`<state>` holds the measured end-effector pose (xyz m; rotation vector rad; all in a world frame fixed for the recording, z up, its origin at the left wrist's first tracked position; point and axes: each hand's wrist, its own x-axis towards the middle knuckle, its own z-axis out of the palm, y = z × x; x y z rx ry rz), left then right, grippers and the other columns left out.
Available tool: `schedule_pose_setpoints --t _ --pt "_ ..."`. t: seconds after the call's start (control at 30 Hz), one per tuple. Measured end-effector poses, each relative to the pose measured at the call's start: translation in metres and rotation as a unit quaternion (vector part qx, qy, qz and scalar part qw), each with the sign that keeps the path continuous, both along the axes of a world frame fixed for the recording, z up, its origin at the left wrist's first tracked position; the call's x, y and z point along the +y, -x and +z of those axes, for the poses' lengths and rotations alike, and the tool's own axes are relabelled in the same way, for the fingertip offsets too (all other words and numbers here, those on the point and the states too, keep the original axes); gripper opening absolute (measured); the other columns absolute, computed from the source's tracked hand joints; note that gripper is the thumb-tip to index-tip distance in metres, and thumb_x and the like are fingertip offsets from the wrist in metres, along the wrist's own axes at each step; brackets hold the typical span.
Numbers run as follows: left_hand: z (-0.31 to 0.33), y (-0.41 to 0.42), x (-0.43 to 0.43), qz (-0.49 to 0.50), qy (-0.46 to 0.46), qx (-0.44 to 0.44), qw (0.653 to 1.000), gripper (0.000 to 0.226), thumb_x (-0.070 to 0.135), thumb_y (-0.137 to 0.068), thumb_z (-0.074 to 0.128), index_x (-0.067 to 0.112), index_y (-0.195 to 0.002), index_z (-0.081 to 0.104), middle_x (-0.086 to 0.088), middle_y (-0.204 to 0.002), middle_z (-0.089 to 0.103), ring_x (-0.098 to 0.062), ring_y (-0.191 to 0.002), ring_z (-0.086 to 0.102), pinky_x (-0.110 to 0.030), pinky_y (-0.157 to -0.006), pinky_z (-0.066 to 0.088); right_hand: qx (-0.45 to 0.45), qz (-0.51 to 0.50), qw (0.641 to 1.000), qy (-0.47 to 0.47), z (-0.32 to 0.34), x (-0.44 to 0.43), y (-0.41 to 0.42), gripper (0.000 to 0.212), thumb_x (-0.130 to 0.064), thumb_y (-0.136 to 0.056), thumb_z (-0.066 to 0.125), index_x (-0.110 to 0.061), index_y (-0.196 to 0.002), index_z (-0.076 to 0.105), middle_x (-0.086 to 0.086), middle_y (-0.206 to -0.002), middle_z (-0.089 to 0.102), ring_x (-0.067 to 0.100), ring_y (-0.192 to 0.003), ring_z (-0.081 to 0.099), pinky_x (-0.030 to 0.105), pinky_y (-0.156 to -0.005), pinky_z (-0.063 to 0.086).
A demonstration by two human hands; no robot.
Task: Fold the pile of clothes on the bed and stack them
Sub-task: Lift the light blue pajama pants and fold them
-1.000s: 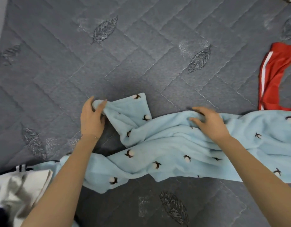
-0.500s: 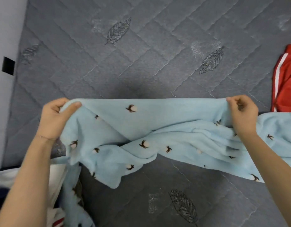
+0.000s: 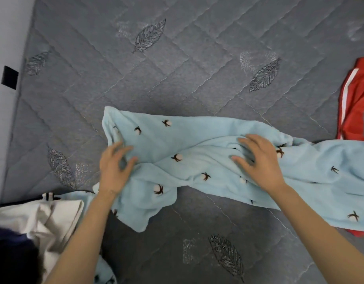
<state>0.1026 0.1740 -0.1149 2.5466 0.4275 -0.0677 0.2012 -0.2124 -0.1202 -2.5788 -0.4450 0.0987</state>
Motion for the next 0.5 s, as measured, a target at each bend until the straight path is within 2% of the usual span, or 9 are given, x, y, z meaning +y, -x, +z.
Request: schedule_pose_setpoints --t 0.07,0.13,0.17,0.23,0.33,0.43,0.5 --pt "0.000 0.014 -0.017 -0.064 0.057 0.053 0.995 0.056 0.067 -0.084 0.047 0.025 -0.117 0.064 0.006 -0.121 0.057 -0.020 -0.122 0.048 -0.046 -0.109 0.029 0.043 0.011 0.998 0.052 -0.008 -0.001 0.015 0.072 -0.066 -0.078 0.053 -0.013 -0.126 0.060 0.011 -0.132 0.053 0.031 -0.122 0.047 0.049 -0.107 0.034" --pt "0.001 0.026 -0.030 -0.101 0.058 0.122 0.986 0.068 0.085 -0.074 0.033 0.042 -0.122 0.053 0.020 -0.119 0.051 -0.006 -0.126 0.038 -0.044 -0.117 0.004 0.059 0.022 0.992 0.106 -0.015 -0.004 0.022 0.081 -0.073 -0.071 0.049 -0.018 -0.131 0.056 0.012 -0.140 0.047 0.034 -0.130 0.040 0.055 -0.110 0.026" --pt "0.001 0.029 -0.032 -0.110 0.040 0.137 0.984 0.073 0.090 -0.069 0.026 0.046 -0.123 0.048 0.022 -0.118 0.049 -0.002 -0.125 0.036 -0.036 -0.116 -0.008 0.054 0.031 0.991 0.120 -0.017 -0.005 0.024 0.079 -0.071 -0.071 0.050 -0.019 -0.130 0.056 0.012 -0.143 0.045 0.036 -0.132 0.037 0.056 -0.111 0.023" --pt "0.001 0.031 -0.029 -0.111 -0.006 0.145 0.983 0.083 0.092 -0.067 0.017 0.041 -0.123 0.053 0.019 -0.115 0.056 -0.008 -0.121 0.043 -0.030 -0.112 -0.014 0.029 0.033 0.993 0.111 -0.019 -0.006 0.025 0.062 -0.058 -0.077 0.054 -0.017 -0.123 0.063 0.015 -0.144 0.044 0.038 -0.133 0.034 0.058 -0.109 0.024" --pt "0.006 0.031 -0.016 -0.072 -0.126 0.170 0.975 0.086 0.081 -0.070 0.021 0.021 -0.116 0.064 -0.002 -0.113 0.064 -0.027 -0.115 0.052 -0.047 -0.115 0.002 -0.025 -0.004 0.999 0.043 -0.014 -0.007 0.029 0.035 -0.034 -0.091 0.050 -0.012 -0.106 0.073 0.017 -0.139 0.049 0.039 -0.131 0.035 0.054 -0.108 0.030" --pt "0.009 0.038 0.004 -0.038 -0.173 0.223 0.958 0.089 0.076 -0.069 0.018 0.023 -0.130 0.055 -0.005 -0.129 0.055 -0.032 -0.122 0.045 -0.055 -0.111 0.011 -0.014 -0.039 0.999 -0.014 -0.006 -0.014 0.030 0.037 -0.031 -0.094 0.045 -0.009 -0.091 0.075 0.016 -0.120 0.061 0.040 -0.114 0.051 0.031 -0.104 0.029" --pt "0.009 0.044 0.010 -0.068 -0.145 0.193 0.968 0.080 0.071 -0.078 0.022 0.026 -0.140 0.046 -0.005 -0.133 0.053 -0.034 -0.119 0.049 -0.055 -0.105 0.027 0.004 -0.040 0.999 -0.028 -0.004 -0.018 0.030 0.040 -0.031 -0.093 0.044 -0.005 -0.088 0.074 0.014 -0.105 0.065 0.038 -0.097 0.059 0.023 -0.094 0.030"
